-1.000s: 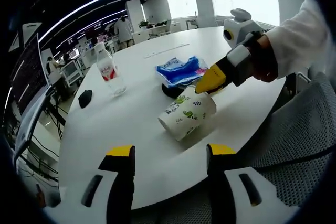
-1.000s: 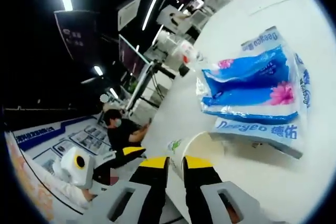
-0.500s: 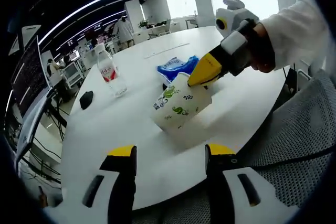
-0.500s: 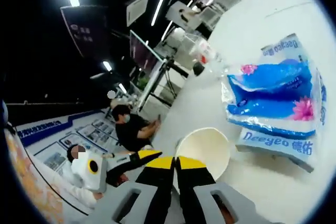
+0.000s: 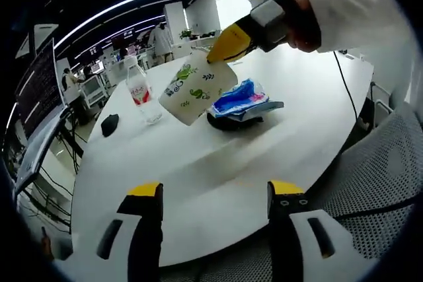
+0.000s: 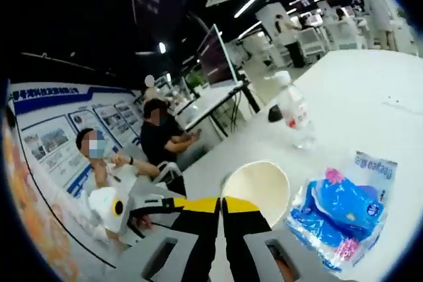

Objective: Arrange the tabletop items into an orderly group along one side of the table until the central work area is clear of visible clutter.

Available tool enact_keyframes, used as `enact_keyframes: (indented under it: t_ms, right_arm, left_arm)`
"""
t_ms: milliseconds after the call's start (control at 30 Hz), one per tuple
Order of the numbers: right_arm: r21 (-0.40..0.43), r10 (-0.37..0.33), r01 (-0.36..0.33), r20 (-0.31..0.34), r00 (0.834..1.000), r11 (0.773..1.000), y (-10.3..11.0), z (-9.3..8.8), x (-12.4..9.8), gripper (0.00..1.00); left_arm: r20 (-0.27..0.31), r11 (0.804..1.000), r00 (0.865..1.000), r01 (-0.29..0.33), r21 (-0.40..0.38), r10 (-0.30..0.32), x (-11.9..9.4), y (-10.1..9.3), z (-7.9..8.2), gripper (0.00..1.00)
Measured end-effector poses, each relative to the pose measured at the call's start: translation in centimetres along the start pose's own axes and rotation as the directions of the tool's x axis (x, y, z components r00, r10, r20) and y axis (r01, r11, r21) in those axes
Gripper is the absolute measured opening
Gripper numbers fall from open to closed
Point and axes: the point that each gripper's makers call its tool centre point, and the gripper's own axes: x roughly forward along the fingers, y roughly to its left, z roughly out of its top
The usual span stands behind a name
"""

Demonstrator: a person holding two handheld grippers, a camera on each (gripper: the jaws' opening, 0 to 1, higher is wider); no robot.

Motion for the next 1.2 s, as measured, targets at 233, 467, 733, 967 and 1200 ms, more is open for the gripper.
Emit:
enact_keyframes:
  t_ms: [233, 467, 733, 967, 1200]
  right_arm:
    - [-0.101, -0.013, 0.007, -0.055, 0.998, 0.995, -0.9, 2.0, 0.1, 0.00]
    - [-0.267, -0.097, 0.070, -0.090, 0.991, 0.961, -4.3, 5.5, 0.1, 0.00]
    - [-0.421, -0.210, 0.124, -0.164, 0.964, 0.898, -8.8, 7.0, -0.2, 0.00]
    - [-0.572, -0.264, 0.064, -0.275, 0.924, 0.818, -11.5, 6.7, 0.9, 0.00]
    - [-0.627, -0.247, -0.042, -0.366, 0.897, 0.778, -12.4, 6.1, 3.5, 0.00]
  left_arm:
    - [-0.006, 1.000, 1.000, -0.005, 0.005, 0.005, 0.1, 0.1, -0.2, 0.61]
    - [-0.020, 1.000, 1.000, 0.001, 0.016, -0.001, 0.1, 0.0, -0.4, 0.57]
    - [-0.039, 1.000, 0.999, 0.011, 0.024, -0.010, 0.2, -0.2, -0.8, 0.54]
    - [-0.051, 1.000, 0.999, 0.017, 0.025, -0.016, 0.2, -0.3, -1.0, 0.52]
    - [-0.060, 0.999, 0.998, 0.023, 0.031, -0.021, 0.5, -0.4, -1.4, 0.50]
